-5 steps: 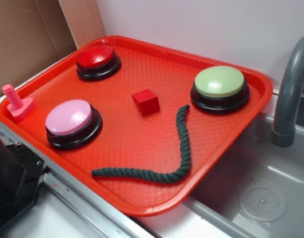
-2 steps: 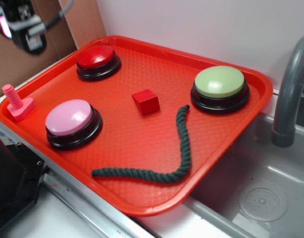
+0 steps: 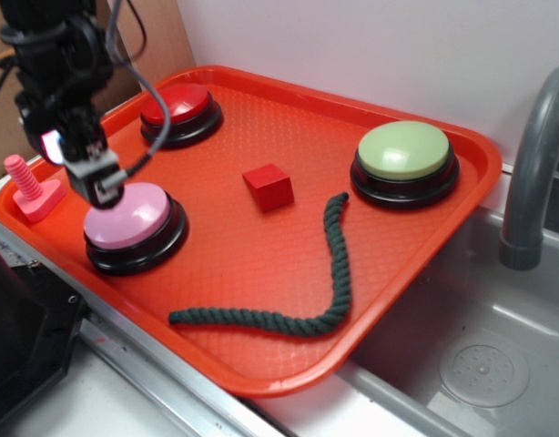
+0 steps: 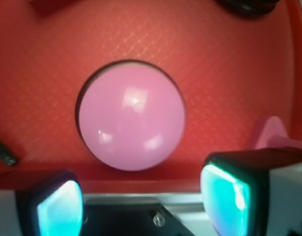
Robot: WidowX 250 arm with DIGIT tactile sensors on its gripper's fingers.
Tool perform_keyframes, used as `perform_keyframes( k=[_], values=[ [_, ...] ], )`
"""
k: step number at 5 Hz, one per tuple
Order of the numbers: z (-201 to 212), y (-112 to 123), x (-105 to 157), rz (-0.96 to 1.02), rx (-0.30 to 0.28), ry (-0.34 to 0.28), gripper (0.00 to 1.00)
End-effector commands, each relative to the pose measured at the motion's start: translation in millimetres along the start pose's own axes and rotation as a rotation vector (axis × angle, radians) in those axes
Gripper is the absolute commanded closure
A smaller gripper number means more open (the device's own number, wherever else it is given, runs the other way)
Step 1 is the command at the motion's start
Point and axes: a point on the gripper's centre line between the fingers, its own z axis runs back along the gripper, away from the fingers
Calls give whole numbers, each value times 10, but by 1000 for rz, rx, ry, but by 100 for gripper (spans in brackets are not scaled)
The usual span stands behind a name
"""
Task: Push the pink button.
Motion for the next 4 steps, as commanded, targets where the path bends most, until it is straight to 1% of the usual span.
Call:
perform_keyframes(
  k=[1,2,3,4],
  values=[
    [-118,120,164,-60,14,-44,0],
    [-224,162,258,-88,16,-85,0],
    [-305,109,263,-94,-8,-81,0],
    [-269,103,273,-96,-4,-79,0]
  ],
)
